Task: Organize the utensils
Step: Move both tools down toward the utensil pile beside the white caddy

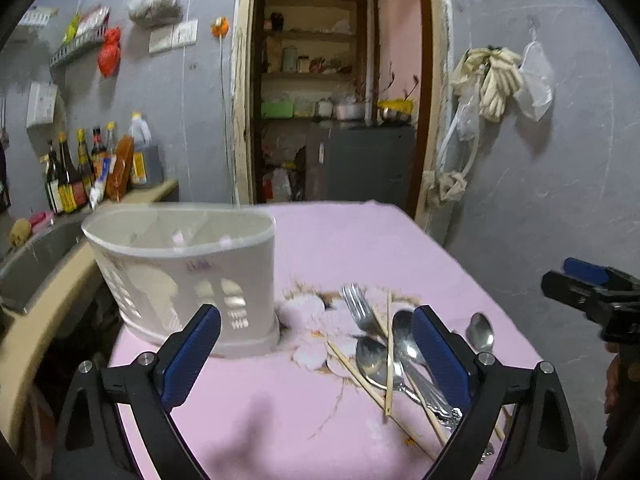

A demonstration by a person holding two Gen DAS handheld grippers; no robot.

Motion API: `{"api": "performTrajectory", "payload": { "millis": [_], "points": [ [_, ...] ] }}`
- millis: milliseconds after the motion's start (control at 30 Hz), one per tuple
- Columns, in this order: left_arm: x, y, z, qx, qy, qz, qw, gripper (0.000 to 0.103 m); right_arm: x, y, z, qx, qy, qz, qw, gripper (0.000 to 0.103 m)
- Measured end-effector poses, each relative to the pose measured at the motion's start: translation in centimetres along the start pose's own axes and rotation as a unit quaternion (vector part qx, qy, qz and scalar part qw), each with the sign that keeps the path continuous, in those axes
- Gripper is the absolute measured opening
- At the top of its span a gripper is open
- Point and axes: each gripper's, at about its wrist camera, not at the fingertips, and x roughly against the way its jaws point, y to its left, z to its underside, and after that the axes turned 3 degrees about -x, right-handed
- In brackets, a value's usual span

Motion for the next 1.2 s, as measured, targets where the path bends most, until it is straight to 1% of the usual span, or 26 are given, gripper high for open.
{"api": "performTrajectory", "payload": {
  "millis": [33,100,133,200,300,400,433,467,500,533,600,667,733,833,900,967,1100,1133,1200],
  "points": [
    [-0.7,-0.1,0.2,0.004,0.01,0.004,0.9999,0.088,-1.0,-0.2,0.3,-0.001,0.011,-0.007,1.0,0.08],
    [-2.2,-0.1,0.6,0.011,0.034,0.019,0.9992,0.083,-3.1,-0.7,1.0,-0.011,0.035,-0.028,0.999,0.068],
    [-2.8,0.0,0.8,0.015,0.044,0.024,0.9986,0.079,-4.1,-0.9,1.3,-0.015,0.046,-0.035,0.998,0.065],
    [-4.0,0.3,1.3,0.023,0.058,0.028,0.9976,0.072,-5.5,-1.1,2.0,-0.018,0.06,-0.044,0.997,0.055],
    [-5.3,0.6,1.8,0.036,0.076,0.035,0.9958,0.063,-7.0,-1.3,2.9,-0.016,0.076,-0.052,0.996,0.048],
    [-6.3,0.6,1.8,0.043,0.088,0.047,0.9941,0.057,-7.8,-1.4,3.7,-0.016,0.088,-0.056,0.994,0.044],
    [-6.8,0.6,1.8,0.044,0.094,0.055,0.9931,0.053,-8.1,-1.5,3.8,-0.017,0.089,-0.058,0.994,0.043],
    [-7.2,0.6,1.8,0.044,0.101,0.066,0.9917,0.051,-8.1,-1.6,3.8,-0.02,0.092,-0.059,0.994,0.04],
    [-7.6,0.5,1.8,0.044,0.106,0.074,0.9906,0.047,-8.3,-1.8,3.9,-0.023,0.095,-0.062,0.993,0.038],
    [-8.0,0.4,1.8,0.044,0.113,0.084,0.9891,0.043,-8.4,-2.1,3.9,-0.027,0.099,-0.066,0.993,0.037],
    [-8.6,0.3,1.7,0.041,0.118,0.099,0.9872,0.04,-8.7,-2.7,3.9,-0.035,0.11,-0.076,0.99,0.036],
    [-9.0,0.2,1.6,0.036,0.12,0.113,0.9856,0.038,-9.2,-2.8,3.8,-0.04,0.121,-0.09,0.988,0.036],
    [-9.5,0.0,1.4,0.026,0.127,0.132,0.9828,0.031,-9.5,-3.0,3.8,-0.039,0.129,-0.099,0.986,0.032],
    [-10.1,-0.6,1.1,0.005,0.136,0.154,0.9787,0.025,-9.8,-3.1,3.9,-0.038,0.137,-0.113,0.983,0.03],
    [-10.4,-0.8,0.9,0.001,0.145,0.166,0.9753,0.022,-9.9,-3.2,3.9,-0.04,0.143,-0.124,0.981,0.027],
    [-10.6,-1.0,0.8,0.0,0.155,0.178,0.9718,0.021,-10.3,-3.2,3.8,-0.041,0.155,-0.134,0.978,0.027],
    [-11.0,-0.9,1.0,0.0,0.175,0.187,0.9665,0.021,-10.6,-3.7,3.8,-0.044,0.17,-0.152,0.973,0.027],
    [-11.2,-0.9,0.9,0.005,0.18,0.19,0.9651,0.018,-10.7,-3.7,3.7,-0.041,0.173,-0.155,0.972,0.025],
    [-11.3,-0.6,1.0,0.012,0.187,0.197,0.9625,0.014,-10.7,-3.5,3.7,-0.035,0.179,-0.158,0.97,0.013]
  ]
}}
